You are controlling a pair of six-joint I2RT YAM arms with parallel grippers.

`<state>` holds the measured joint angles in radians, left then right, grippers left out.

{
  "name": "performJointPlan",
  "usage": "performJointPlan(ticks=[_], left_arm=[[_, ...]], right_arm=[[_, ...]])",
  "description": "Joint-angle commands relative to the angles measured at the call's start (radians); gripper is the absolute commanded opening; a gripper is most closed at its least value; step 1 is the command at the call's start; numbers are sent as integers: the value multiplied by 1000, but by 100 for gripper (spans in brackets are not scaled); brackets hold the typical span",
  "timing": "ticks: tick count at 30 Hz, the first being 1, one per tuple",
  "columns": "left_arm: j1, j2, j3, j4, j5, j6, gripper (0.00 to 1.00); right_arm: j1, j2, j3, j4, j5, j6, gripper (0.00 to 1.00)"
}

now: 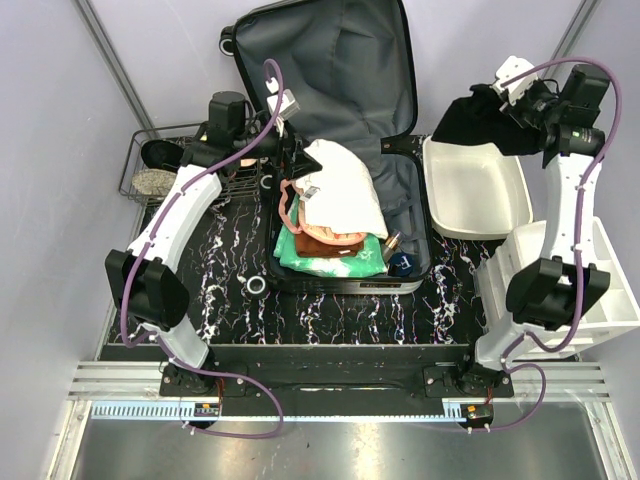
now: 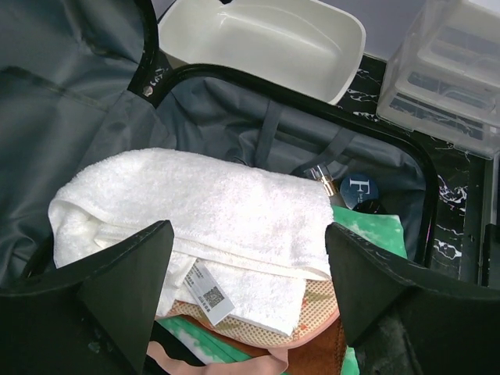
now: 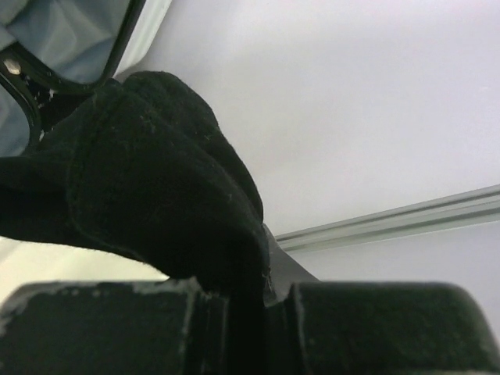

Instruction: Open, take out, and arrange the luggage

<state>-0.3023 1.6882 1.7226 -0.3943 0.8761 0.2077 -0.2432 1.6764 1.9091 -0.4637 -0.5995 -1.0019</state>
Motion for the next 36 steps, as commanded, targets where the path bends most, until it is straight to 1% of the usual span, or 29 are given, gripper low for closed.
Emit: performJointPlan(ticks=[1, 7, 10, 11, 13, 14, 15, 17, 18, 20, 21, 22, 24, 25, 26, 27, 28, 31, 36], left_arm=[[2, -45, -9, 64, 38, -25, 83], [3, -47, -32, 49, 26, -11, 83], [5, -47, -37, 22, 20, 10, 83], [6, -44, -37, 15, 15, 16, 82], [6, -44, -37, 0, 12, 22, 82], [11, -42, -35, -5, 11, 24, 82], [11, -41, -35, -8, 11, 24, 82], [15, -39, -35, -14, 4, 24, 82], [15, -39, -37, -17, 3, 25, 82], [19, -39, -46, -21, -2, 27, 82], [19, -41, -50, -21, -2, 29, 82], [19, -44, -58, -21, -5, 30, 82], [19, -45, -66, -24, -5, 33, 82], [20, -47, -72, -25, -5, 32, 82], [20, -50, -72, -26, -6, 33, 82], [20, -47, -74, -28, -8, 33, 82], [20, -45, -70, -31, -6, 35, 82], [20, -42, -64, -31, -8, 32, 81], [20, -38, -51, -32, -8, 25, 82]], right_arm=[[-22, 83, 70, 5, -98, -133, 0], [-48, 252, 194, 26, -141, -208, 0], [-53, 368, 316, 28, -148, -225, 0], [-54, 400, 400, 30, -149, -227, 0], [-56, 495, 496, 7, -167, -239, 0], [-56, 528, 583, -3, -177, -265, 0], [-56, 575, 619, -12, -181, -271, 0], [-56, 612, 686, -23, -200, -290, 0], [-56, 618, 686, -64, -215, -306, 0], [-54, 597, 590, -125, -224, -386, 0], [-54, 548, 523, -122, -226, -408, 0], [-54, 524, 387, -119, -220, -429, 0], [-50, 452, 248, -116, -207, -515, 0], [-48, 428, 113, -116, -198, -550, 0], [-45, 405, 43, -112, -191, -631, 0], [-42, 364, -20, -110, -178, -665, 0], [-41, 349, -124, -109, -149, -696, 0], [-39, 321, -249, -116, -112, -771, 0], [-36, 329, -306, -118, -91, -802, 0]])
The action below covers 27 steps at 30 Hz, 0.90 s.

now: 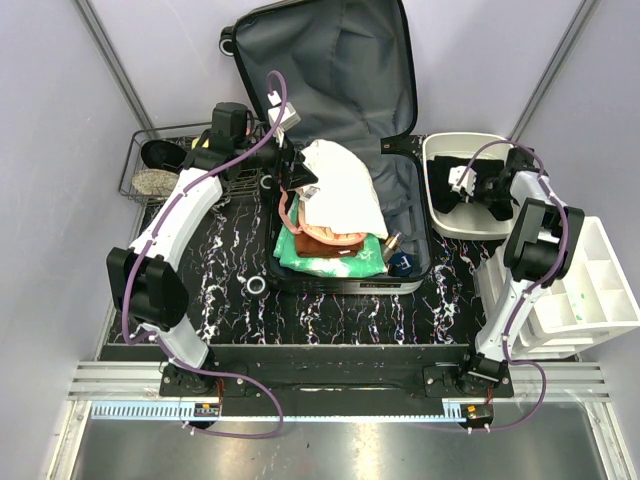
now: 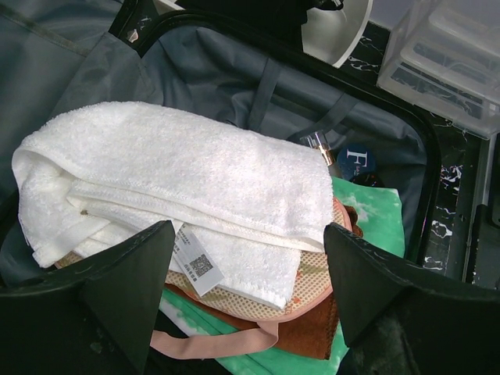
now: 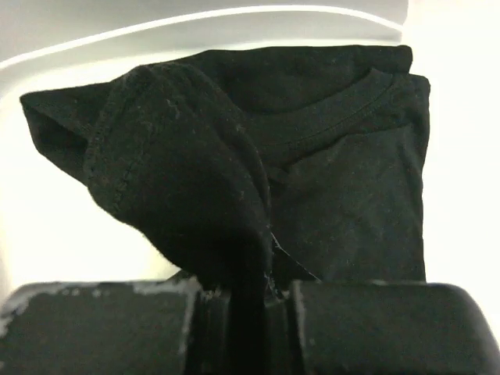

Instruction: Open, take out, and arrange the luggage

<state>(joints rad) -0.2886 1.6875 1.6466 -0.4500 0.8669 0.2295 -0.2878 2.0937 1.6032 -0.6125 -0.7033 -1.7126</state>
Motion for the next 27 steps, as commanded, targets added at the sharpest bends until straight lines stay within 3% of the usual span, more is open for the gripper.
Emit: performJointPlan(ticks=[1, 2, 5, 6, 7, 8, 13, 18, 24, 25, 27], left_arm=[[6, -37, 28, 22, 3, 4, 82], [6, -37, 32, 23, 1, 1, 81], [6, -40, 35, 22, 1, 4, 81], [5, -41, 36, 20, 0, 7, 81], [6, -43, 35, 19, -2, 8, 82], [6, -45, 35, 17, -2, 10, 81], [6, -52, 30, 19, 1, 14, 81], [6, -64, 24, 16, 7, 30, 82], [5, -72, 6, 14, 11, 42, 81], [5, -72, 7, 13, 9, 41, 81], [8, -72, 5, 14, 7, 33, 81]], right_arm=[[13, -90, -11, 30, 19, -97, 0], [16, -90, -17, 11, 25, -110, 3], [21, -101, -20, -71, 53, -173, 34], [21, -107, -16, -91, 57, -177, 54], [22, -110, 1, -108, 56, -167, 80], [25, -118, 14, -150, 57, -159, 86], [33, -141, 124, -305, 41, -147, 93], [55, -161, 270, -565, -8, -93, 97], [78, -5, 659, -760, -21, 342, 100], [88, 27, 755, -760, 4, 530, 96], [96, 126, 849, -753, 97, 719, 86]])
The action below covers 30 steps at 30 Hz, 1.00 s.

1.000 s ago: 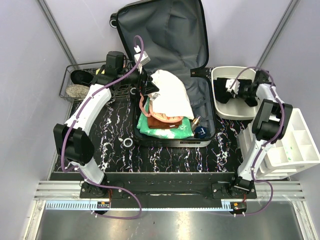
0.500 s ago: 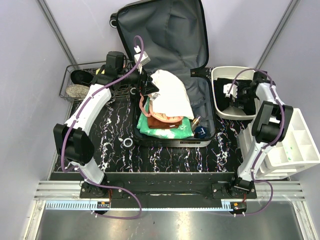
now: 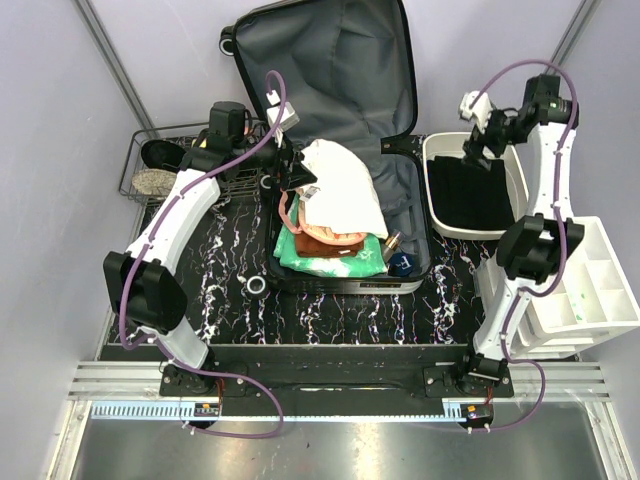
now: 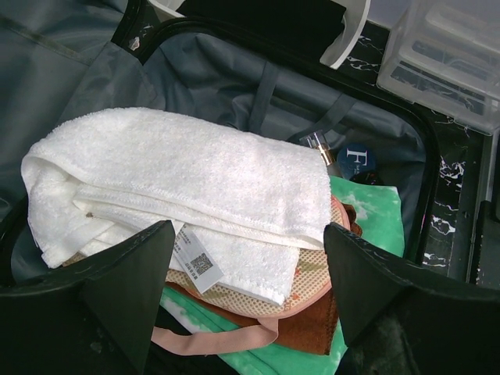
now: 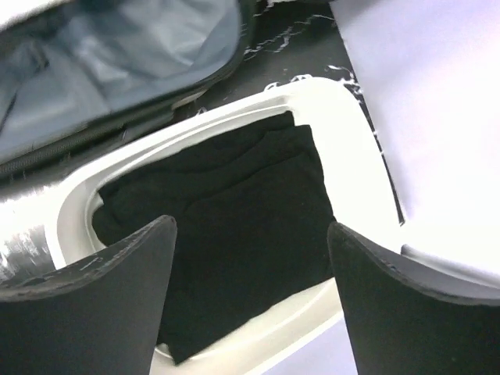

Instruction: Open, take out, and arrange the luggage

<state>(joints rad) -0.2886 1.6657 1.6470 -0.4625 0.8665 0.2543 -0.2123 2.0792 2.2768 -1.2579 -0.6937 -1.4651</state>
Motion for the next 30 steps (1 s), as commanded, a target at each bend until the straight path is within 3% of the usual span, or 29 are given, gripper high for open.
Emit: performJointPlan(ticks=[1, 5, 10, 13, 23, 30], left_arm=[[8, -52, 5, 25, 6, 5, 81], [16, -53, 5, 27, -14, -20, 82], [29, -52, 0, 24, -38, -53, 82], [37, -44, 8, 13, -75, -78, 83], [52, -43, 17, -7, -87, -86, 84], [63, -49, 8, -21, -83, -70, 84]], right_arm=[[24, 166, 235, -98, 121, 655, 81], [34, 197, 215, -6, 252, 974, 64], [83, 145, 5, 135, 457, 1167, 64], [103, 174, -26, 184, 566, 1251, 64], [108, 409, 101, 178, 640, 1338, 58], [108, 481, 165, 248, 596, 1221, 65]])
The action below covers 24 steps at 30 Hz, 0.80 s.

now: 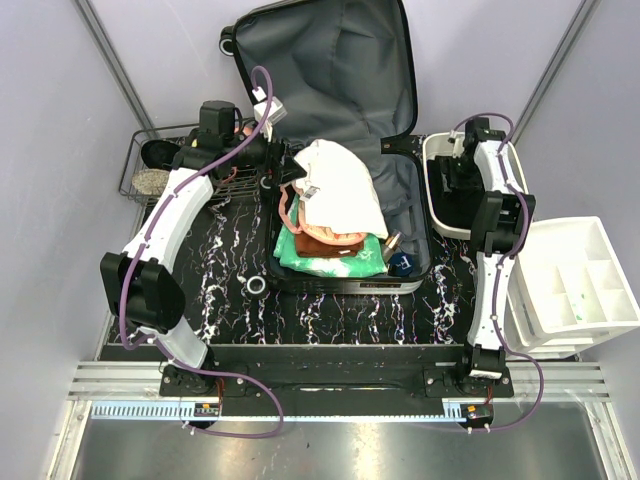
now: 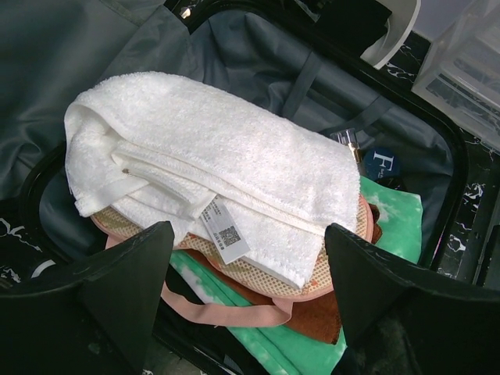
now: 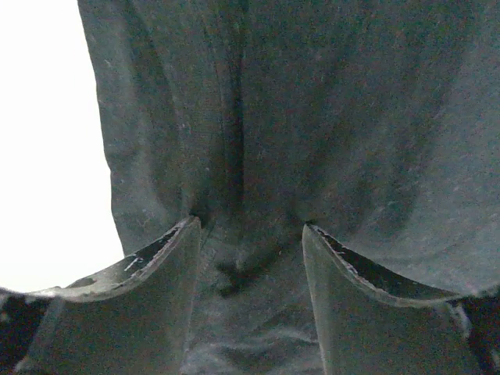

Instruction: Open, take out, and arrange the luggage

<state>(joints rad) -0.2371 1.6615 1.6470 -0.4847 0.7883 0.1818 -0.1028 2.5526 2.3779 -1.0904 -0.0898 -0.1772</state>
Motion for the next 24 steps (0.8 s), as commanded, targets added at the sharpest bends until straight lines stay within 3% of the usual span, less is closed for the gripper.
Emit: performJointPlan(ticks=[1, 7, 11, 18, 24], left_arm=[[12, -43, 8, -2, -9, 4, 84], [18, -40, 8, -35, -24, 37, 84], [16, -39, 10, -80, -6, 135, 83], [10, -43, -35, -95, 63, 235, 78], [12, -39, -30, -101, 71, 225, 75]], right_arm=[[-2, 12, 67, 104, -13, -86, 66], [-2, 9, 156, 130, -42, -157, 72], [0, -152, 81, 164, -270, -199, 79], [69, -576, -452, 425, -583, -410, 86], [300, -807, -759, 557, -643, -507, 85]])
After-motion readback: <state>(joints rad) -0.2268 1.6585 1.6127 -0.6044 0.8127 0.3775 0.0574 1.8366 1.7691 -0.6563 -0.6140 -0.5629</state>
